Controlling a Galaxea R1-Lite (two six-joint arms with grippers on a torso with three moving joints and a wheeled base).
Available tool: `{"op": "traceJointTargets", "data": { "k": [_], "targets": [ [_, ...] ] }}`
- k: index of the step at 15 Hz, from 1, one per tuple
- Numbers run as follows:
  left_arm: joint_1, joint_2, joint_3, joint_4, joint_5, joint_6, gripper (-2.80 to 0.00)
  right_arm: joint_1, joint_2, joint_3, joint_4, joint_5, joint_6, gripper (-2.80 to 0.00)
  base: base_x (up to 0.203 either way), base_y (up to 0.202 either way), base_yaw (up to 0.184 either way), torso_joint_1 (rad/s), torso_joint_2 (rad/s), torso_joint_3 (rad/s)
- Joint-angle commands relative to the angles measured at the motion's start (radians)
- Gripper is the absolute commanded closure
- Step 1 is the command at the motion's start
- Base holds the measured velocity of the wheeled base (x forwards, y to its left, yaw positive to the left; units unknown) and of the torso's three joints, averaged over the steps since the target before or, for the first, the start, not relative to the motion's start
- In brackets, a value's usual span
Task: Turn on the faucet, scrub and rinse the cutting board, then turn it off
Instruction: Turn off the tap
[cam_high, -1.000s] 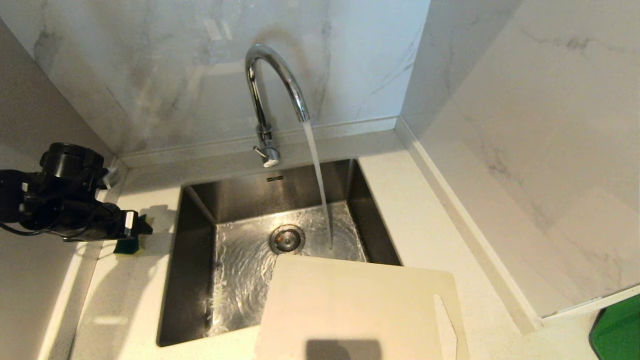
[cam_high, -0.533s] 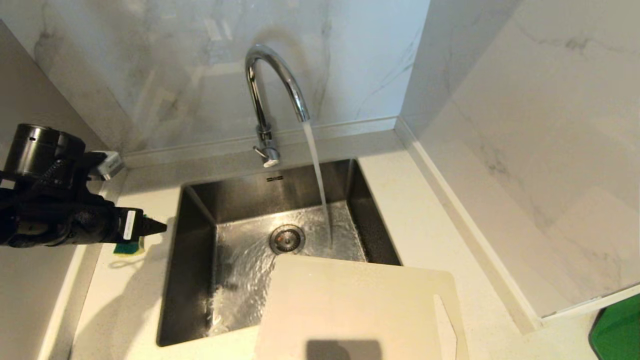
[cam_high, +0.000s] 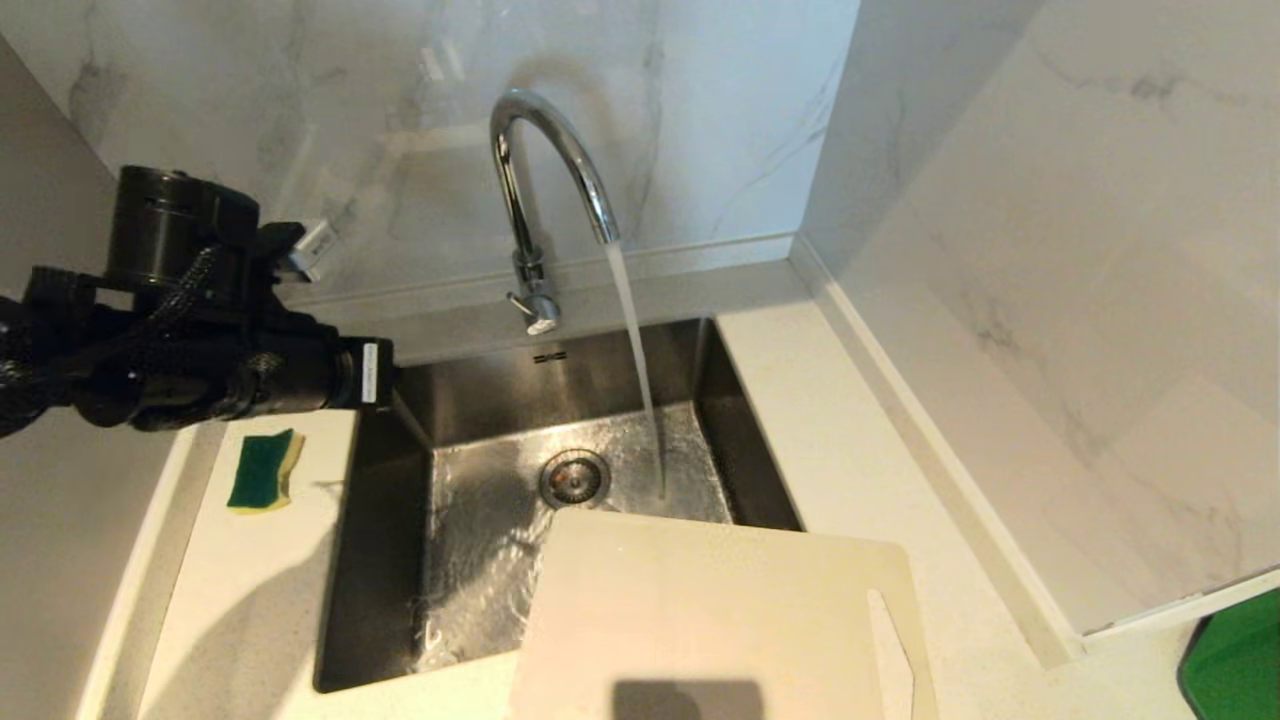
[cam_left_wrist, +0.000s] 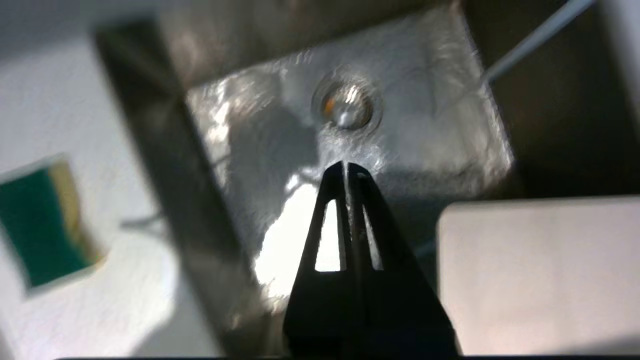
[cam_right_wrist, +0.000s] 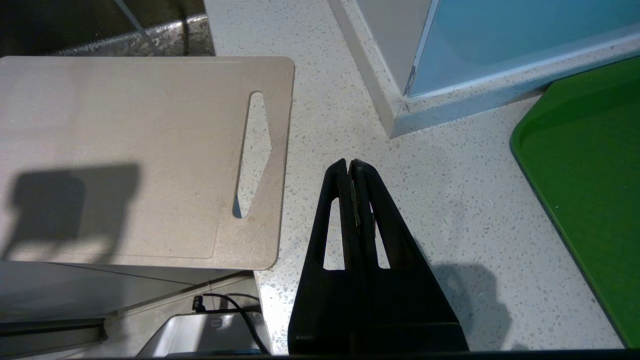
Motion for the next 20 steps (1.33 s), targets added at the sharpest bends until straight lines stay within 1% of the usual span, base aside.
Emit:
{"op": "traceJointTargets", "data": {
  "k": [1, 3, 5, 11, 14, 20],
  "targets": [
    [-0.022, 0.125, -0.117, -0.044, -0.011, -0.006, 0.0, 0.0, 0.0, 0.0, 0.001, 0.0, 0.0, 0.0, 0.0, 0.0, 0.0, 0.0, 0.0, 0.0],
    [-0.029, 0.194, -0.229, -0.055, -0.04, -0.008, 0.0, 0.0, 0.0, 0.0, 0.001, 0.0, 0.0, 0.0, 0.0, 0.0, 0.0, 0.0, 0.0, 0.0],
    [-0.031, 0.256, -0.329, -0.059, -0.052, -0.014, 0.0, 0.0, 0.0, 0.0, 0.001, 0.0, 0.0, 0.0, 0.0, 0.0, 0.0, 0.0, 0.0, 0.0],
    [-0.029, 0.374, -0.47, -0.049, -0.052, -0.014, 0.0, 0.0, 0.0, 0.0, 0.001, 0.0, 0.0, 0.0, 0.0, 0.0, 0.0, 0.0, 0.0, 0.0],
    [-0.029, 0.428, -0.514, -0.045, -0.048, -0.012, 0.0, 0.0, 0.0, 0.0, 0.001, 0.0, 0.0, 0.0, 0.0, 0.0, 0.0, 0.0, 0.0, 0.0],
    [-0.007, 0.54, -0.677, -0.042, -0.043, -0.004, 0.0, 0.0, 0.0, 0.0, 0.001, 0.0, 0.0, 0.0, 0.0, 0.0, 0.0, 0.0, 0.0, 0.0]
  ]
}}
